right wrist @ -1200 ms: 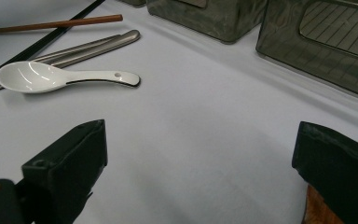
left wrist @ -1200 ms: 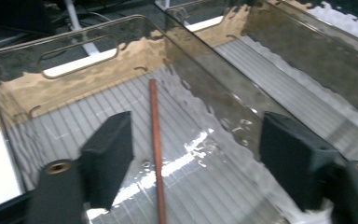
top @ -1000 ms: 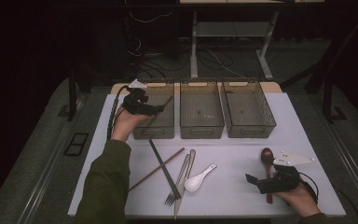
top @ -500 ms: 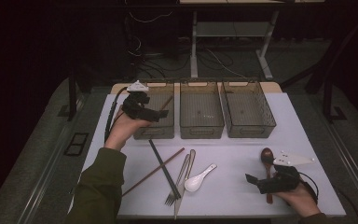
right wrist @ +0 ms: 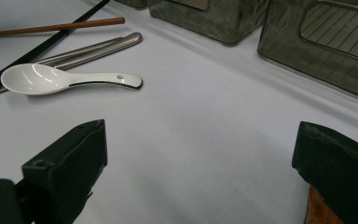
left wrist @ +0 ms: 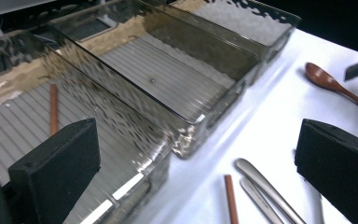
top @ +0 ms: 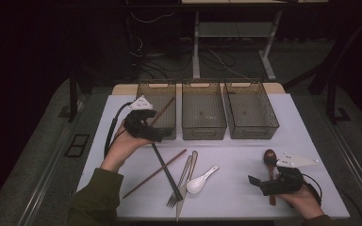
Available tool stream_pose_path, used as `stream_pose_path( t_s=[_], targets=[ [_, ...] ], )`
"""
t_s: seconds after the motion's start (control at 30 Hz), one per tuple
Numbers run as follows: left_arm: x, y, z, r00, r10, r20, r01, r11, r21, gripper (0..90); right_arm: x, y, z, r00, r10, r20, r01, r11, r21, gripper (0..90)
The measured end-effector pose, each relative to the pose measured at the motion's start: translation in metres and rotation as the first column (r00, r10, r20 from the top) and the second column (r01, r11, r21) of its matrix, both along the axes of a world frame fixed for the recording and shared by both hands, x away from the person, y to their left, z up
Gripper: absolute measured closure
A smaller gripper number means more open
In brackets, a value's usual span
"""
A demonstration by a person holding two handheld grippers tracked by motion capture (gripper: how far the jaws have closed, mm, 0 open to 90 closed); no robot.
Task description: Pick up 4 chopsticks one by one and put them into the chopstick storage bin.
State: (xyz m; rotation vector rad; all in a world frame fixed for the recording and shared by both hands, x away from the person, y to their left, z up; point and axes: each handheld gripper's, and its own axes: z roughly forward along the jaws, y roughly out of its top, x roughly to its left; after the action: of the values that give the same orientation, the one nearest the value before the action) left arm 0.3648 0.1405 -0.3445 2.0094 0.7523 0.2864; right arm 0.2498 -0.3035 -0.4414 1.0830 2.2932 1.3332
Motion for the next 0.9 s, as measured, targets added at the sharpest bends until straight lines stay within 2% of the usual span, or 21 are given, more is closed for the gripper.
stream_pose_path(
  t_s=[0.17,0.33,0.47,0.9],
  targets=[
    [-0.015,0.004,-0.013,1.0000,-0.006,-0.003,0.006,0.9999,-0.016,0.0,0.000,-0.002,0.001,1.0000,0.004,0.001,-0.004,1.000,0.028,2.8],
    [-0.030,0.008,-0.027,1.0000,-0.006,-0.003,0.006,0.9998,-0.018,0.0,0.001,0.000,0.001,0.9997,0.021,0.007,-0.021,1.000,0.021,2.7],
    [-0.041,0.012,-0.037,0.9999,-0.011,-0.004,0.011,0.9998,-0.017,0.0,0.001,0.001,0.001,0.9998,0.018,0.008,-0.019,0.999,0.033,2.8],
    [-0.071,0.026,-0.060,0.9998,0.001,-0.020,-0.002,0.9999,-0.012,0.0,0.000,0.005,-0.001,0.9999,0.012,0.005,-0.012,1.000,0.021,2.7]
  ],
)
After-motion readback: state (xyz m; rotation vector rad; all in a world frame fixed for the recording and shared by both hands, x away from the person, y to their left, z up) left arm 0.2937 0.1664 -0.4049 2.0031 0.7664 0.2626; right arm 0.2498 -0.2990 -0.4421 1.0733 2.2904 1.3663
